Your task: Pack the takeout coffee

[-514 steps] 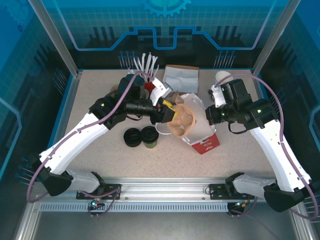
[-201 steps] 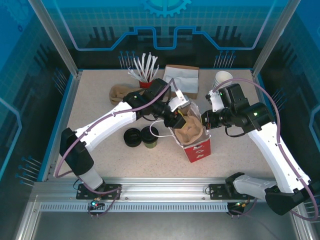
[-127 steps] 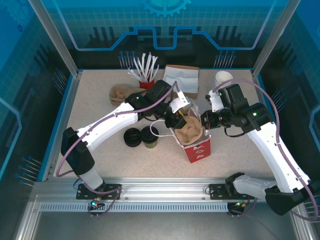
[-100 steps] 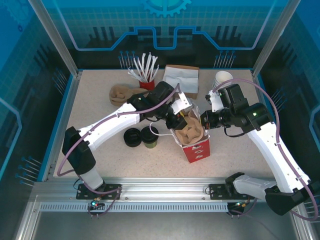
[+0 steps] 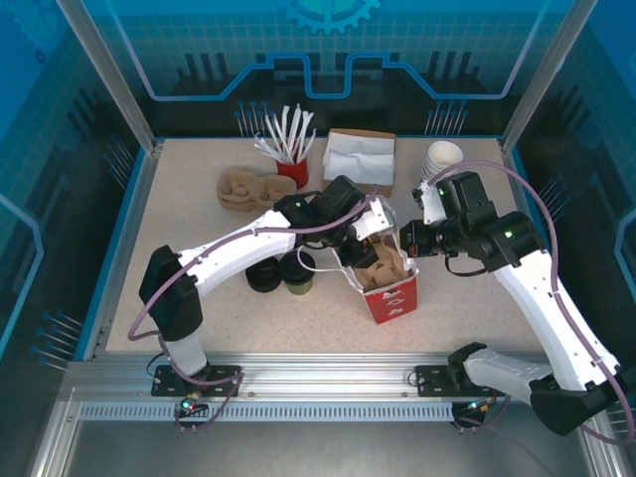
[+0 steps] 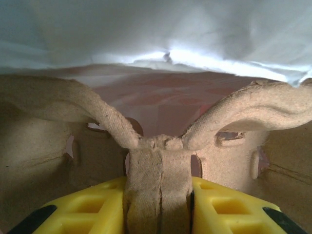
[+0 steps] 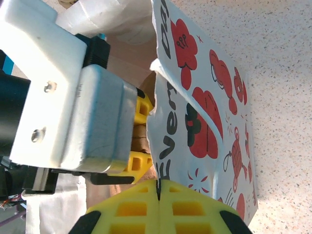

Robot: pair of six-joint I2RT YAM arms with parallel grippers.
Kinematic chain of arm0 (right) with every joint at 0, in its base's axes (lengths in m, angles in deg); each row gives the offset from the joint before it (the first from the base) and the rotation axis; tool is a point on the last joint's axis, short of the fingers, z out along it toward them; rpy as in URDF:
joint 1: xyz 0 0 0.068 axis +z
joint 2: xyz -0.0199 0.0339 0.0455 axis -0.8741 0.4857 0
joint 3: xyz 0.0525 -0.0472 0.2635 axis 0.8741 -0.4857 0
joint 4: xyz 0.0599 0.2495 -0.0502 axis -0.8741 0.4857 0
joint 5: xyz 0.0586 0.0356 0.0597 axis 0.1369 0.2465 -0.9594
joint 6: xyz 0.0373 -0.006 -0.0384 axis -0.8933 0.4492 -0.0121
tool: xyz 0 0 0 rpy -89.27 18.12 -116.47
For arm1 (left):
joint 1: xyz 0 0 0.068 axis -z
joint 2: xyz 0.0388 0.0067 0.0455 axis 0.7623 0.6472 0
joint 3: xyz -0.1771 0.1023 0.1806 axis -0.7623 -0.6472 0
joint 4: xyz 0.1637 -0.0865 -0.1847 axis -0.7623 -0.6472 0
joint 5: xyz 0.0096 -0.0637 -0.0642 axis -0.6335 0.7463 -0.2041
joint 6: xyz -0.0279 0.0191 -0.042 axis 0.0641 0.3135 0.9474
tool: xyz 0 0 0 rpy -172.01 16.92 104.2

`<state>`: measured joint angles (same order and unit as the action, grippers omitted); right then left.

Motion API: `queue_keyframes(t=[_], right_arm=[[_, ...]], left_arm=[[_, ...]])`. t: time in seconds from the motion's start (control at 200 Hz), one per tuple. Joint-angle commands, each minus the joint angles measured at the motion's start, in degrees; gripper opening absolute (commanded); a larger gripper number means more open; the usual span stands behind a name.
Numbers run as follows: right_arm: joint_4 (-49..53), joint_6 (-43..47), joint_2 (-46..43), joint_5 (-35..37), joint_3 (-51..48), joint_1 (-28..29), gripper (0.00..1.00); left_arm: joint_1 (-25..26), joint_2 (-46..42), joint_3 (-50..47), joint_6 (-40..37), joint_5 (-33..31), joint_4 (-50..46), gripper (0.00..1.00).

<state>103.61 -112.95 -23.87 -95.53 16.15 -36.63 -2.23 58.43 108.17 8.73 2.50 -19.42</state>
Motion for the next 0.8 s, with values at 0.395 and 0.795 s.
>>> queue_keyframes(t=[0.395, 0.795], right_arm=[[-2.0, -1.5, -2.5, 0.7, -1.8, -0.2, 0.0], [-1.9, -1.4, -2.8, 0.6, -2.7, -0.2, 0.0]], left_arm=[[1.5, 3.9, 1.5, -2.4, -0.8, 2.0, 0.36], [2.0, 7.7, 2.1, -1.9, 2.5, 3.2, 0.39]])
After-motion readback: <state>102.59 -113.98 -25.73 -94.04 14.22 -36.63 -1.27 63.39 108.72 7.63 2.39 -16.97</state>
